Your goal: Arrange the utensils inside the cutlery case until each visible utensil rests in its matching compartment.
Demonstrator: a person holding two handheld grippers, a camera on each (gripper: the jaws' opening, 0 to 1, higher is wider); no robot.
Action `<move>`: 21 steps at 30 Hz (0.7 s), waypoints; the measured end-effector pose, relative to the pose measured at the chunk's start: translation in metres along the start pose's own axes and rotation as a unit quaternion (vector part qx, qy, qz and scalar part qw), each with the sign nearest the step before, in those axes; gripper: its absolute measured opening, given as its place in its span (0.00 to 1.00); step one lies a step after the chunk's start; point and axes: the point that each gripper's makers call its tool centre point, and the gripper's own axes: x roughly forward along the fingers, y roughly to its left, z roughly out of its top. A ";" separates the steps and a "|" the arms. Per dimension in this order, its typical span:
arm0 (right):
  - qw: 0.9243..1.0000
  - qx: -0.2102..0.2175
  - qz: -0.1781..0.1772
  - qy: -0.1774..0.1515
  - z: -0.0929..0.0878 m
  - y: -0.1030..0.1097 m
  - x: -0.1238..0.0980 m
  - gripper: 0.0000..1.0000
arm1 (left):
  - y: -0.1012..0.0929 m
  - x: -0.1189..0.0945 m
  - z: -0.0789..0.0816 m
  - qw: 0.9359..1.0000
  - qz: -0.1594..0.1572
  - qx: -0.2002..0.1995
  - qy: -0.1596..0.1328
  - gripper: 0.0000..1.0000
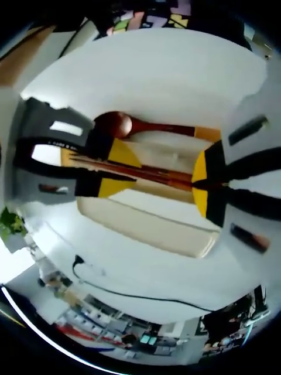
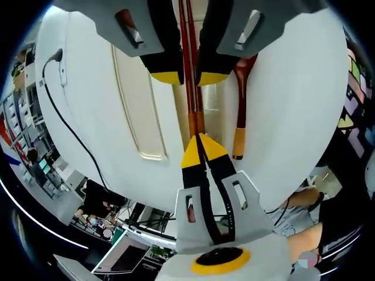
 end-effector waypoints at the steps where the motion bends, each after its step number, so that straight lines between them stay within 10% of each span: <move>1: 1.000 -0.003 0.000 0.003 0.000 0.000 0.000 0.08 | 0.000 0.000 0.001 1.000 0.003 -0.001 -0.003 0.01; 10: 0.999 -0.026 -0.018 0.013 0.001 -0.007 -0.020 0.09 | 0.000 -0.023 0.014 0.999 0.029 -0.017 -0.039 0.01; 21: 0.995 0.056 -0.085 -0.015 -0.025 -0.002 -0.064 0.13 | -0.029 -0.041 0.009 0.998 0.007 -0.001 -0.064 0.01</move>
